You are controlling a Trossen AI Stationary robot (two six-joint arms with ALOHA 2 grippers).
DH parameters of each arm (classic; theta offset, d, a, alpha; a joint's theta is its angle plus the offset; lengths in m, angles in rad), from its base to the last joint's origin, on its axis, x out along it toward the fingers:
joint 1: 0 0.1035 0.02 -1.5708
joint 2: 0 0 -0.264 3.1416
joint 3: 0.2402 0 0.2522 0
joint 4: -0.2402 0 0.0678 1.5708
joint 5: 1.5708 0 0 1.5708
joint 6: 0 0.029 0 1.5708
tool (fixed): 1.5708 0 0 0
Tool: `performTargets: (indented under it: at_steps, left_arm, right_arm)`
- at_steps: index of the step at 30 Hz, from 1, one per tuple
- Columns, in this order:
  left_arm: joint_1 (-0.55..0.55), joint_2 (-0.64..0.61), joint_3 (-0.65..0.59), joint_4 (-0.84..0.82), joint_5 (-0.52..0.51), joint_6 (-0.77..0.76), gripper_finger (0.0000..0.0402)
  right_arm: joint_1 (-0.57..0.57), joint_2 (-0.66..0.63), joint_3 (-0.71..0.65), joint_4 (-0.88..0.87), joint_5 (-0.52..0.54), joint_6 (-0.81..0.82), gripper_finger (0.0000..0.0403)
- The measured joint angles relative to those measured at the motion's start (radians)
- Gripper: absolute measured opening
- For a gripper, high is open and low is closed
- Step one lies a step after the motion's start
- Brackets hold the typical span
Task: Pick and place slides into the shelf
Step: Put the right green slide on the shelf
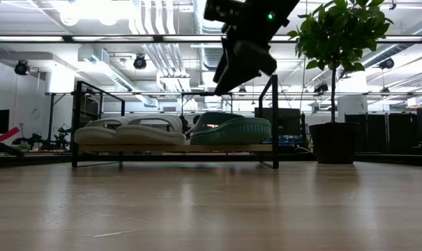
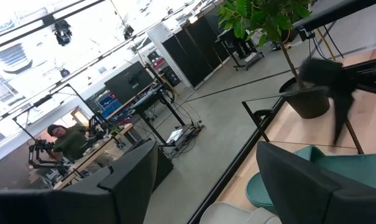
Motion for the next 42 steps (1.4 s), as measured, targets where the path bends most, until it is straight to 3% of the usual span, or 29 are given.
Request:
performTargets:
  at_steps: [3,7,18,30,42]
  left_arm:
    - [0.000,0.000,0.000,0.000,0.000,0.000,0.0258]
    - [0.000,0.000,0.000,0.000,0.000,0.000,0.0258]
    - [0.000,0.000,0.000,0.000,0.000,0.000,0.0258]
    - [0.000,-0.001,0.000,0.000,-0.003,0.003,0.0258]
    - [0.000,-0.001,0.000,0.000,-0.003,0.005,0.0258]
  right_arm:
    - [-0.008,0.000,-0.003,0.000,0.079,-0.119,0.0258]
    - [-0.045,0.000,-0.006,0.001,0.091,-0.180,0.0254]
    - [-0.140,0.065,-0.030,-0.001,0.034,-0.219,0.0249]
    - [-0.204,0.152,-0.027,0.058,0.073,-0.242,0.0229]
    - [-0.206,0.136,0.003,0.060,0.091,-0.238,0.0224]
